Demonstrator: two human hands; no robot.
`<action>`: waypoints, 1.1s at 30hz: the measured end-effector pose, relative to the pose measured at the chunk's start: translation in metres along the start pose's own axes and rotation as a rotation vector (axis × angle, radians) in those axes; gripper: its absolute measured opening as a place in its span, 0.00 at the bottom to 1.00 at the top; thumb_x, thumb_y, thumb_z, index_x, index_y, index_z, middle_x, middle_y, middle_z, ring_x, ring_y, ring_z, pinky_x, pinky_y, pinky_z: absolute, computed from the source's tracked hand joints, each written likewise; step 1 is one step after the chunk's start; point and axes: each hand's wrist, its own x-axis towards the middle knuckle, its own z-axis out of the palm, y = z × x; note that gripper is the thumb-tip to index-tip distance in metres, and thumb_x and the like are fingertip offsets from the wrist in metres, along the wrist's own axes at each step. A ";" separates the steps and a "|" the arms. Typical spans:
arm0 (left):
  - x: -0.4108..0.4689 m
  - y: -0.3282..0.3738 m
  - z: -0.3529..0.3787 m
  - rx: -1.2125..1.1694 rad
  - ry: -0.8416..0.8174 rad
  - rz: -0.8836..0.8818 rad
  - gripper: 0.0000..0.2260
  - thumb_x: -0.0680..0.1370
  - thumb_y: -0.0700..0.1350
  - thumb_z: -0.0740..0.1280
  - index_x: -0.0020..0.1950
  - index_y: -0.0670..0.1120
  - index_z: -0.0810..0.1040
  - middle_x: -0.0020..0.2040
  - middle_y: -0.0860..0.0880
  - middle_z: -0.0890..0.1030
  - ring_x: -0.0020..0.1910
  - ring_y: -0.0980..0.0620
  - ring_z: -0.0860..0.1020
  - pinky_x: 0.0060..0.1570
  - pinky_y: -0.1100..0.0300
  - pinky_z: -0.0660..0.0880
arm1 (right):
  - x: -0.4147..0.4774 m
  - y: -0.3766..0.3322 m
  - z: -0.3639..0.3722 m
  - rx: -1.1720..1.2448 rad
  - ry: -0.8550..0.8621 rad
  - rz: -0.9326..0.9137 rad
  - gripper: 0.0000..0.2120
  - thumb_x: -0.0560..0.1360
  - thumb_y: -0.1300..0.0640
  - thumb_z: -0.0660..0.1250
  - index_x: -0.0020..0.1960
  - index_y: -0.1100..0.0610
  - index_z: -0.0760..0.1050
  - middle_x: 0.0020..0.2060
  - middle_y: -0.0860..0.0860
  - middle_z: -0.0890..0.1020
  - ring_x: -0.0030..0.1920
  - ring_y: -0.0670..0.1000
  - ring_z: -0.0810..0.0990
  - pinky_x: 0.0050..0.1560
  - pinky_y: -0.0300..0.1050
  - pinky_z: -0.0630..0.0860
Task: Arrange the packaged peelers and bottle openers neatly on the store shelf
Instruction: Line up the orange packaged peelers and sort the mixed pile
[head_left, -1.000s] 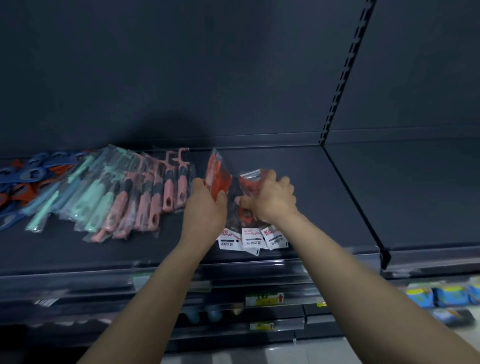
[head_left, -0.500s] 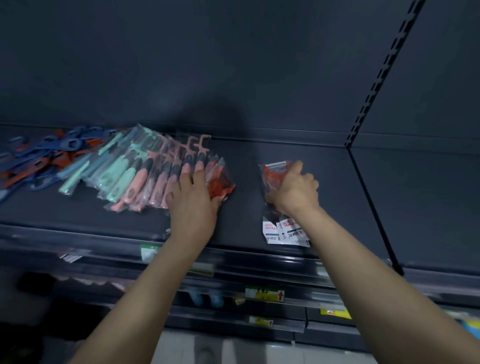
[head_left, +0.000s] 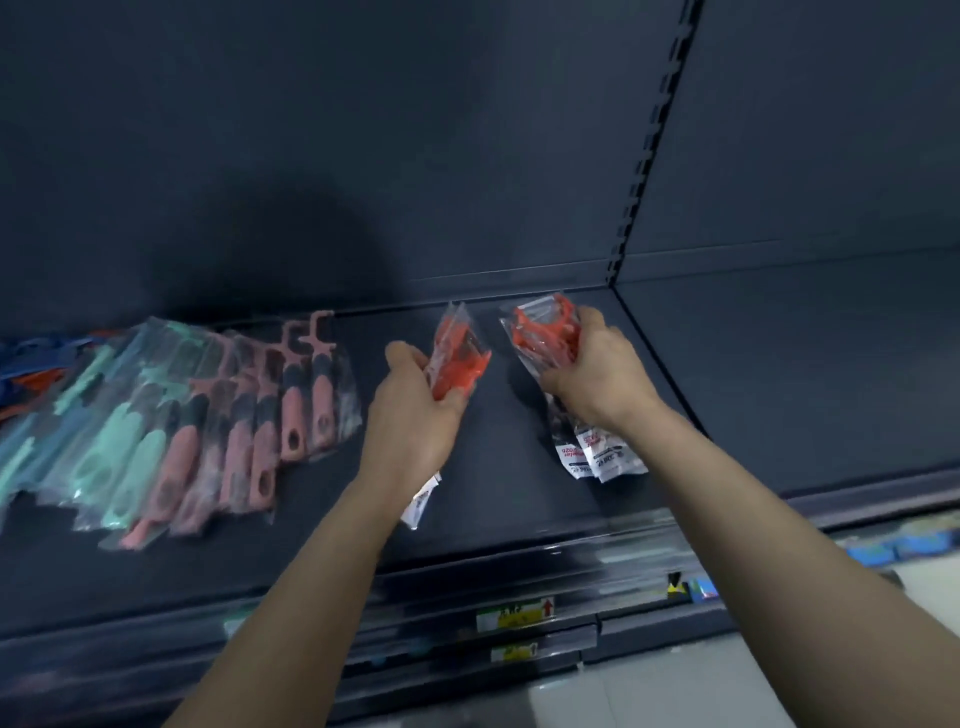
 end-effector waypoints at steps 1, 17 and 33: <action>0.004 0.007 0.008 -0.037 -0.028 0.016 0.12 0.75 0.45 0.66 0.51 0.46 0.63 0.39 0.52 0.76 0.35 0.53 0.76 0.32 0.57 0.72 | 0.001 0.008 -0.008 0.003 0.032 0.014 0.30 0.69 0.57 0.72 0.67 0.58 0.63 0.58 0.59 0.73 0.54 0.59 0.75 0.54 0.47 0.73; -0.020 0.155 0.192 -0.258 -0.208 0.151 0.16 0.75 0.42 0.68 0.57 0.48 0.63 0.47 0.54 0.75 0.42 0.59 0.76 0.35 0.66 0.69 | -0.005 0.193 -0.165 -0.049 0.253 0.083 0.29 0.69 0.57 0.70 0.67 0.58 0.64 0.56 0.59 0.73 0.56 0.61 0.73 0.57 0.52 0.72; -0.032 0.306 0.383 -0.357 -0.209 0.048 0.16 0.75 0.45 0.68 0.57 0.48 0.64 0.44 0.57 0.73 0.39 0.62 0.74 0.30 0.69 0.68 | 0.044 0.371 -0.310 -0.067 0.240 0.151 0.28 0.70 0.56 0.70 0.67 0.59 0.64 0.56 0.61 0.73 0.56 0.63 0.73 0.55 0.49 0.71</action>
